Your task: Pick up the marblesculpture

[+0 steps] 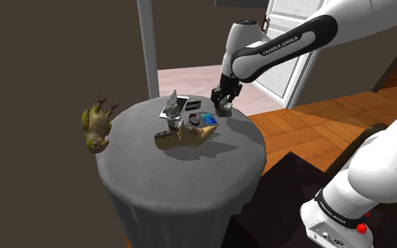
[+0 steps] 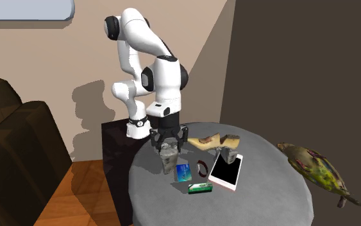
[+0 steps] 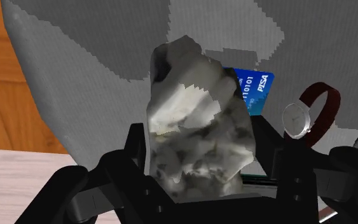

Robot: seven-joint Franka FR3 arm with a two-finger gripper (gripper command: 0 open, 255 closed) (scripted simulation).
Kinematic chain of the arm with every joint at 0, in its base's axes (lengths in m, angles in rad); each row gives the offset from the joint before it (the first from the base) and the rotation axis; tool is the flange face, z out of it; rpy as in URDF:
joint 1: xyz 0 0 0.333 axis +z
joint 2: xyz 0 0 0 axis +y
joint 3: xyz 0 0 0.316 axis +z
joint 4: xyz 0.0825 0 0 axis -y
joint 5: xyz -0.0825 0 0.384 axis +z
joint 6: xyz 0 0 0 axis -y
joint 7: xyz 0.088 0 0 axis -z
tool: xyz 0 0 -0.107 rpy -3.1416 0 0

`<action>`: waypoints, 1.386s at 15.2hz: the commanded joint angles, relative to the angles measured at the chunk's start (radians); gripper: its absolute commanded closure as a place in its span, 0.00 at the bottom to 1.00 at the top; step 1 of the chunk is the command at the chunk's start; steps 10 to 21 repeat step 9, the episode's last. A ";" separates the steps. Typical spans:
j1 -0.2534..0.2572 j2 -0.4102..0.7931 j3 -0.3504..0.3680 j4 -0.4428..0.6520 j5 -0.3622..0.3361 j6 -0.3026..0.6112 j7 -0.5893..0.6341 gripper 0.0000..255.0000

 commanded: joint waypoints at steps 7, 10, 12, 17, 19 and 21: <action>0.003 -0.048 -0.002 0.066 0.015 -0.113 -0.017 1.00; 0.003 -0.049 -0.002 0.067 0.016 -0.115 -0.017 1.00; 0.003 -0.049 -0.002 0.067 0.016 -0.115 -0.017 1.00; 0.003 -0.049 -0.002 0.067 0.016 -0.115 -0.017 1.00; 0.003 -0.049 -0.002 0.067 0.016 -0.115 -0.017 1.00; 0.003 -0.049 -0.002 0.067 0.016 -0.115 -0.017 1.00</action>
